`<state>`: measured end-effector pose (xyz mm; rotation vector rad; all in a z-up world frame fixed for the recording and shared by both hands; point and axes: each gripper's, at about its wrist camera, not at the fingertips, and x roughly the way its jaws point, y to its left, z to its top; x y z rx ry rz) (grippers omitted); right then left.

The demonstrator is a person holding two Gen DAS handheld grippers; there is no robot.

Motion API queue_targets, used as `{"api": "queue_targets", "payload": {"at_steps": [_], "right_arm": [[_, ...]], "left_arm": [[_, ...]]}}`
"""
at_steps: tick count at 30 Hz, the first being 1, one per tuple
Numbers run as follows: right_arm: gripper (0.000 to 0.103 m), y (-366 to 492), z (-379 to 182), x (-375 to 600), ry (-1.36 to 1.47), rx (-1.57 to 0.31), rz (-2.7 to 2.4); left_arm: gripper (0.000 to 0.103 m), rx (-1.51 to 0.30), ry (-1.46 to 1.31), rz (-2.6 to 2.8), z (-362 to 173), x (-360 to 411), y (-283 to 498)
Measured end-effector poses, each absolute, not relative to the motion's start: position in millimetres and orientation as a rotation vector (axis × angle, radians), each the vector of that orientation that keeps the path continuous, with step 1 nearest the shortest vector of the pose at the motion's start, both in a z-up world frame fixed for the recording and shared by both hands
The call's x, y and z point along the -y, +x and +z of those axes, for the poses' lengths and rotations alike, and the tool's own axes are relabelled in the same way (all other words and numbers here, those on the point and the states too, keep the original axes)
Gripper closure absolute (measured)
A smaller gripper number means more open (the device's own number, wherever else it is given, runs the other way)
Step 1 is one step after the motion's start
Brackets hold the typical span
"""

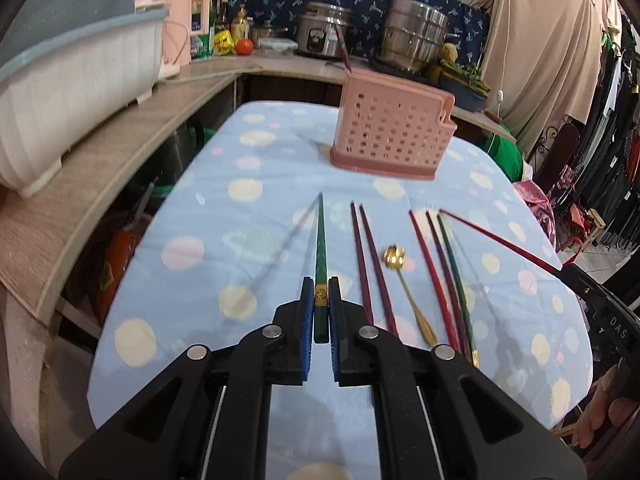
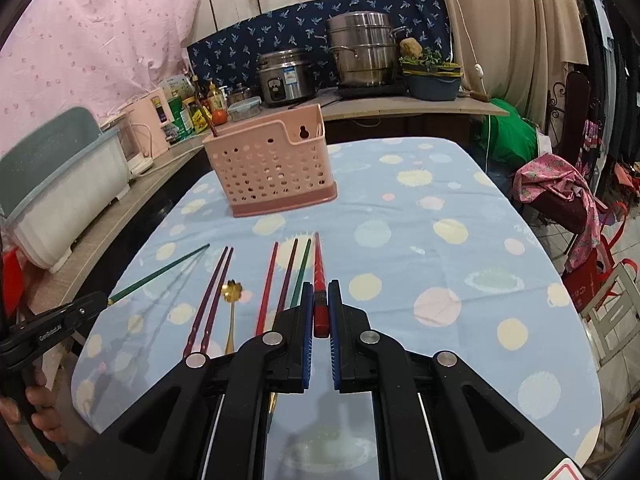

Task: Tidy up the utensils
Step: 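Lift both chopsticks and carry them over the pink holder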

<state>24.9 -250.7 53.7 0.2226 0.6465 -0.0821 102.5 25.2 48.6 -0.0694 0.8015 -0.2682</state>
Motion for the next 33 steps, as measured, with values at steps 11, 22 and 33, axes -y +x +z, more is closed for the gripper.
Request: {"api": "queue_targets", "payload": {"at_steps": [11,22,33], "right_arm": [[0.096,58.4,107.2,267.1,0.206,-0.523,-0.084],[0.096,99.5,140.9,287.2,0.22,-0.466,-0.088],[0.096,146.5,191.7,296.6,0.244,-0.37,-0.04]], "left_arm": [[0.096,-0.686,-0.049,-0.264,108.3,-19.4,137.1],[0.096,-0.602,-0.001,-0.246,149.9,2.4,183.4],[0.096,-0.507,-0.035,-0.269,213.2,18.8,225.0]]}}
